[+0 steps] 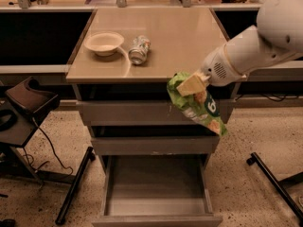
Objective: Place green rice chip bag into bottom drawer
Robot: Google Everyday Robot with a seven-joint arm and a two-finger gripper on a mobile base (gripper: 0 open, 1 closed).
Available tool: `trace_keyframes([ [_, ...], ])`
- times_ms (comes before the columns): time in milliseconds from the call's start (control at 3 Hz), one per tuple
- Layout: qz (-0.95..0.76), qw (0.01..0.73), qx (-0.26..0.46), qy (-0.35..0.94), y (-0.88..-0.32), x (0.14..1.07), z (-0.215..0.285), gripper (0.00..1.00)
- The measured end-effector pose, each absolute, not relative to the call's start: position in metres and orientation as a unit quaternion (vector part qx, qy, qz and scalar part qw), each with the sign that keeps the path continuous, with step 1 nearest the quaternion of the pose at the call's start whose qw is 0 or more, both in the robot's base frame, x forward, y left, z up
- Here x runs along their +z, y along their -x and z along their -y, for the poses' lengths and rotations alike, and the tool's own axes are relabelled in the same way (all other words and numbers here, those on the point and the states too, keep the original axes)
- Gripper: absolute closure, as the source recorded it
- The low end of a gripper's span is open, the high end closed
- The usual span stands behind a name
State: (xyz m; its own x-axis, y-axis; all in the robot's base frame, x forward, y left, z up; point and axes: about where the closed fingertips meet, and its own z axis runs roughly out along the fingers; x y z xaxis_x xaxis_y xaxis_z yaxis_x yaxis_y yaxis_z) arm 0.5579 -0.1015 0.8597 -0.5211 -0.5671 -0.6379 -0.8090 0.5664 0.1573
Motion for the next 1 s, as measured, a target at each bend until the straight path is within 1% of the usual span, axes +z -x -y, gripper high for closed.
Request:
trace_keyframes([
  [333,-0.863,0.256,0.250,0.357,-0.549,0.766,0.106,1.00],
  [667,-0.883,0.251,0.281,0.280,-0.550,0.679,0.129,1.00],
  [1000,-0.890,0.235,0.325,0.218,-0.550,0.622,0.148,1.00],
])
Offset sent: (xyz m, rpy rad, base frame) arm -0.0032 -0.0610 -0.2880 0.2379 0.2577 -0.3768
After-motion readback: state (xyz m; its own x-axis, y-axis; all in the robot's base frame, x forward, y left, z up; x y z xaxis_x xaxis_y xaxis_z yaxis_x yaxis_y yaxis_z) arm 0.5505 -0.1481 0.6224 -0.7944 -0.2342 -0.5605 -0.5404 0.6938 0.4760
